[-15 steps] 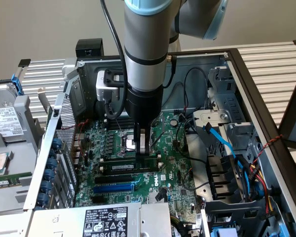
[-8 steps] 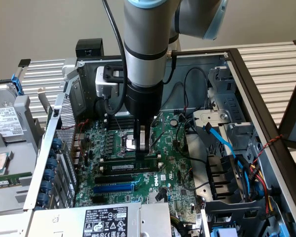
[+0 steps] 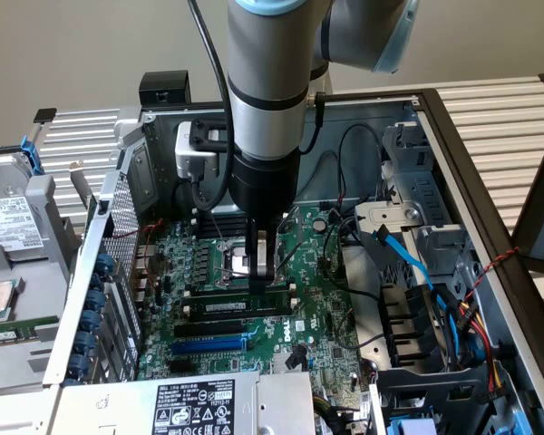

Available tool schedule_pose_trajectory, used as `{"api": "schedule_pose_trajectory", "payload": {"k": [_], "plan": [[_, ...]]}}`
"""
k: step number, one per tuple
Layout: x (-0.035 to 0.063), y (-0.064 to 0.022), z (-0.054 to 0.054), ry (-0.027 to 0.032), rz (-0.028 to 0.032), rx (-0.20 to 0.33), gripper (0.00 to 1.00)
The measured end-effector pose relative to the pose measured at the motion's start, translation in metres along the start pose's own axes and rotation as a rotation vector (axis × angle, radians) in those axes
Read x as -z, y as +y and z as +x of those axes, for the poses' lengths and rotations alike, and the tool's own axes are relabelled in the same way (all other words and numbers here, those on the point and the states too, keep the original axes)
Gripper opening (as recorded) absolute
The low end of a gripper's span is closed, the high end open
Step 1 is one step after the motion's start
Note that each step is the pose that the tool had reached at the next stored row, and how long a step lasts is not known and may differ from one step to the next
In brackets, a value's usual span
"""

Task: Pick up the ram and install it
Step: 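Press down the ram until it locks into place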

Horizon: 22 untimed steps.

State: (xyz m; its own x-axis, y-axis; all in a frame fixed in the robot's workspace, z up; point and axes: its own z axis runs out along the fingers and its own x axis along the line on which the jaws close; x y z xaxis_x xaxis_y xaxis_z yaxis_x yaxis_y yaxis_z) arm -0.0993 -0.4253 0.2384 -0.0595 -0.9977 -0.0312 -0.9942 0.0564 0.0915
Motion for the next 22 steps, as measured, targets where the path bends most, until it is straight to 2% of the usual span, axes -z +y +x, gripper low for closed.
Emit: {"api": "schedule_pose_trajectory", "payload": {"k": [7, 9, 10, 14, 18, 19, 20, 22], "plan": [[0.0, 0.0, 0.0, 0.0, 0.0, 0.0, 0.2], [0.0, 0.0, 0.0, 0.0, 0.0, 0.0, 0.18], [0.0, 0.0, 0.0, 0.0, 0.0, 0.0, 0.11], [0.0, 0.0, -0.0001, 0.0008, 0.0001, 0.0, 0.11], [0.0002, -0.0075, -0.0005, 0.0021, 0.0001, 0.007, 0.11], [-0.0003, -0.0075, -0.0005, 0.0045, 0.0002, 0.008, 0.11], [-0.0016, -0.0076, -0.0005, 0.0126, 0.001, 0.008, 0.11], [-0.003, -0.0078, -0.0004, 0.0207, 0.0017, 0.007, 0.11]]}}
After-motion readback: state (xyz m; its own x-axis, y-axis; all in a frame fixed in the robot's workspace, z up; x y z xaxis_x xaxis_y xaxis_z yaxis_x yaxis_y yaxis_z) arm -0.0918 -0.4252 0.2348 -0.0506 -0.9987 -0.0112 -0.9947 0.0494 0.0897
